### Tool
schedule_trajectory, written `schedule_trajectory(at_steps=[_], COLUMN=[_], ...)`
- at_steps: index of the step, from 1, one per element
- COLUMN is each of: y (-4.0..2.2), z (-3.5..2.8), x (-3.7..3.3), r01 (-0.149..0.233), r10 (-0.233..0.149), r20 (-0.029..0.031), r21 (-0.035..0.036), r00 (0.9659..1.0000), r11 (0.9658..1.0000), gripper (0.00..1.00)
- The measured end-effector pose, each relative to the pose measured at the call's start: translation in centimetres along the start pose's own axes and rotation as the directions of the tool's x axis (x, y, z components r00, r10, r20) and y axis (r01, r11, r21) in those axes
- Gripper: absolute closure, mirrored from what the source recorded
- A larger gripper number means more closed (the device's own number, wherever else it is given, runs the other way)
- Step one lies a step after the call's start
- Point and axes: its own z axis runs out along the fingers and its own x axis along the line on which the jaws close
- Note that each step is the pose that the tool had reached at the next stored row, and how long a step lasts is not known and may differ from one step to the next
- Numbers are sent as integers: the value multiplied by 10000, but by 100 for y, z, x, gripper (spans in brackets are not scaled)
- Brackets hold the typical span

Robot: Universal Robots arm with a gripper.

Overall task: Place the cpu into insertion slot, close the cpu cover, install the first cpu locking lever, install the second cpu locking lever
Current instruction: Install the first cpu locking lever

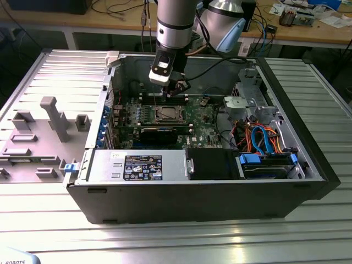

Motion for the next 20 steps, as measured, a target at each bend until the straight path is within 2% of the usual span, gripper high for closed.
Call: schedule_trajectory(at_steps=[12,20], y=[-6,-10], z=[0,1], x=[-4,-3], r01=[218,646], r10=[-218,-646], r20=[-4,-6], r21=[8,33], r00=[9998,9979], r11=[9998,9979], gripper=[89,89])
